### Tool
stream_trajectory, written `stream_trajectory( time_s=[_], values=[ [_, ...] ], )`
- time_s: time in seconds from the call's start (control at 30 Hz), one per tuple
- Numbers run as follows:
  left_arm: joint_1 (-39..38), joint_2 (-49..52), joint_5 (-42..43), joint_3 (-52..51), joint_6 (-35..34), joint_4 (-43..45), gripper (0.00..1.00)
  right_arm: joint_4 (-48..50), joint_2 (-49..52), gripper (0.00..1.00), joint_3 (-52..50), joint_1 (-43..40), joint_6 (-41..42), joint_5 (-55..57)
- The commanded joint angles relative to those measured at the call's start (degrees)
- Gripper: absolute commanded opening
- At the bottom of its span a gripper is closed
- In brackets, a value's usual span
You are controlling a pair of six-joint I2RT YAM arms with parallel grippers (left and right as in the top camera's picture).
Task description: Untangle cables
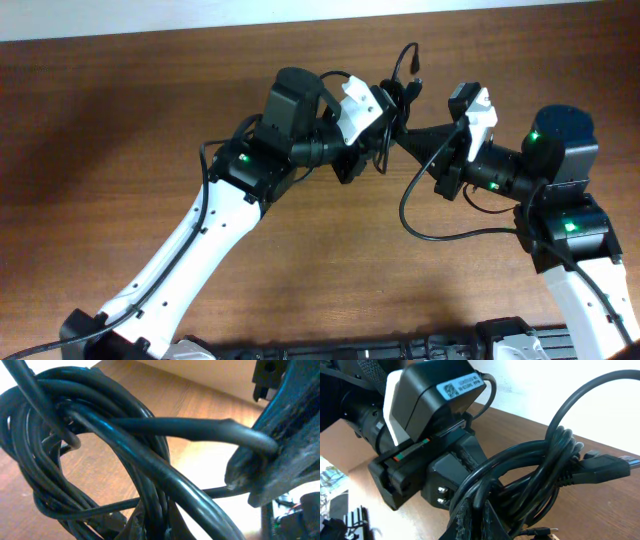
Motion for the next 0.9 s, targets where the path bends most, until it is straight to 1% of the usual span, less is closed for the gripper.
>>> stream_trajectory(
  time_s=[0.0, 0.1, 0.23, 0.3, 0.53, 0.7, 0.87],
  values=[
    [1.0, 0.6, -8.3, 0.2, 6.0, -0.2, 0.0, 0.8, -2.8, 0.04, 1.0, 0.5, 1.4, -8.6],
    [1.0, 0.6, -8.7, 0.2, 8.6, 0.2, 0.0, 0.2, -2.8, 0.04, 1.0, 0.5, 1.4, -8.6],
    [1.0, 0.5, -15.4, 0.2, 8.7, 0.9, 0.0, -1.9, -2.8, 0.04, 1.0, 0.5, 1.4, -8.6],
    [1.0, 0.5, -17.5, 0.2, 8.7, 1.9, 0.0, -2.8, -2.8, 0.04, 1.0, 0.5, 1.4, -8.6],
    [1.0, 0.5, -17.9, 0.2, 8.7, 7.0, 0.0, -5.8, -2.8, 0.04, 1.0, 0.5, 1.4, -8.6],
    [1.9, 0.4, -21.1, 0.2, 5.8, 8.2, 0.0, -5.9, -2.8, 0.04, 1.0, 0.5, 1.4, -8.6],
    [4.8, 0.2, -21.3, 0.2, 3.7, 8.7, 0.0, -5.9, -2.8, 0.04, 1.0, 0.5, 1.3, -8.6]
  ],
)
